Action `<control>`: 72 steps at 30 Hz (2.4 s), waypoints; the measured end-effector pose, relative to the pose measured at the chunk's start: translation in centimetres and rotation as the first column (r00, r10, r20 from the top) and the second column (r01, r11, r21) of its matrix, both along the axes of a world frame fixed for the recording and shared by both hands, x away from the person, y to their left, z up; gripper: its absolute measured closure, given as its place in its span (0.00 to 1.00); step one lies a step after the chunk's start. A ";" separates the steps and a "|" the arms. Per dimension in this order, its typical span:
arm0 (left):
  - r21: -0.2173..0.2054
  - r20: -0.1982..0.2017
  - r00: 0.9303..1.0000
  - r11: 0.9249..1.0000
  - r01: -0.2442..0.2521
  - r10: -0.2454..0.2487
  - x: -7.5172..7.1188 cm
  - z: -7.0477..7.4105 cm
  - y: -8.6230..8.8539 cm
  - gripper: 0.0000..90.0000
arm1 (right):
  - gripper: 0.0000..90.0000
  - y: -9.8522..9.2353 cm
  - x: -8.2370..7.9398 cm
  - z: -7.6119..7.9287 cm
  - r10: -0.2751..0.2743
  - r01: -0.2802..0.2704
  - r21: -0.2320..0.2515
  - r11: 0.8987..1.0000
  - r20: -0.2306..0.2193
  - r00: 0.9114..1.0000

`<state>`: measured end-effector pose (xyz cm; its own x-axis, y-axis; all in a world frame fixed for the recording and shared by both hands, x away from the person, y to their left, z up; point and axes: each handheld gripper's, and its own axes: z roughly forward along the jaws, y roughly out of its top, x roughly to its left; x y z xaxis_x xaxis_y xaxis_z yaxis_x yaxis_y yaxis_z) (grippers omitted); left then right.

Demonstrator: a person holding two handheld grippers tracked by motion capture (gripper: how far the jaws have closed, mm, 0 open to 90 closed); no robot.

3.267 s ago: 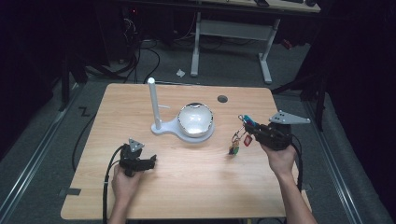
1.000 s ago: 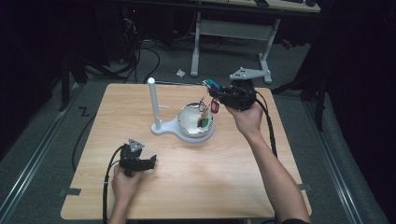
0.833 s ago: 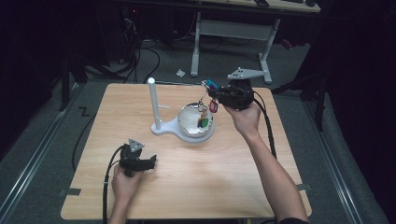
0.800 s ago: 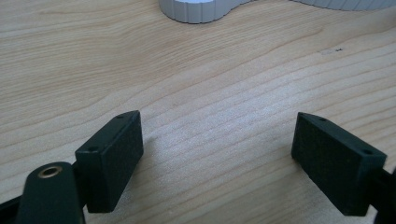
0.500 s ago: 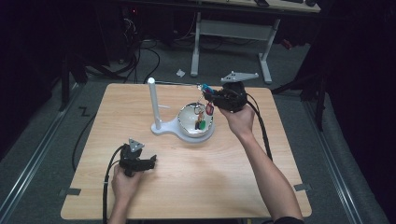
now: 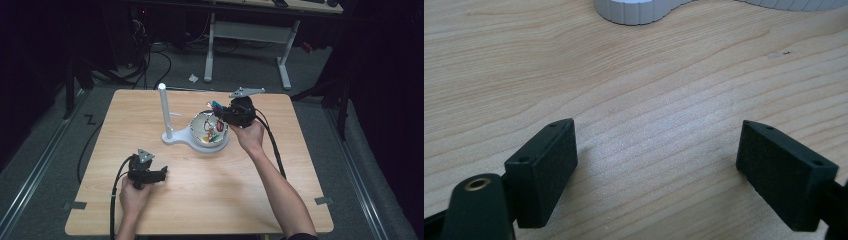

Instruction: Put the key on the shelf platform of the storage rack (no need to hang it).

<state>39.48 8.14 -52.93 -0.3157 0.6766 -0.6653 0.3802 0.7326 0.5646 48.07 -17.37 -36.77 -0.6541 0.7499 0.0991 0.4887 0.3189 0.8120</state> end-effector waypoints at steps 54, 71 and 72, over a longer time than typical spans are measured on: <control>-0.010 -0.005 1.000 1.000 -0.003 0.003 0.0 0.0 -0.1 0.19 | 0.86 1.7 0.8 -5.7 0.027 -0.029 -0.022 0.999 -0.083 0.996; -0.013 -0.006 1.000 1.000 -0.005 0.005 0.0 0.1 -0.1 0.19 | 0.87 3.9 2.1 -6.5 0.040 -0.047 -0.056 0.997 -0.122 0.992; -0.002 -0.001 1.000 1.000 0.005 -0.005 0.0 0.0 0.0 0.19 | 0.87 4.0 2.2 -6.5 0.038 -0.045 -0.056 0.997 -0.124 0.992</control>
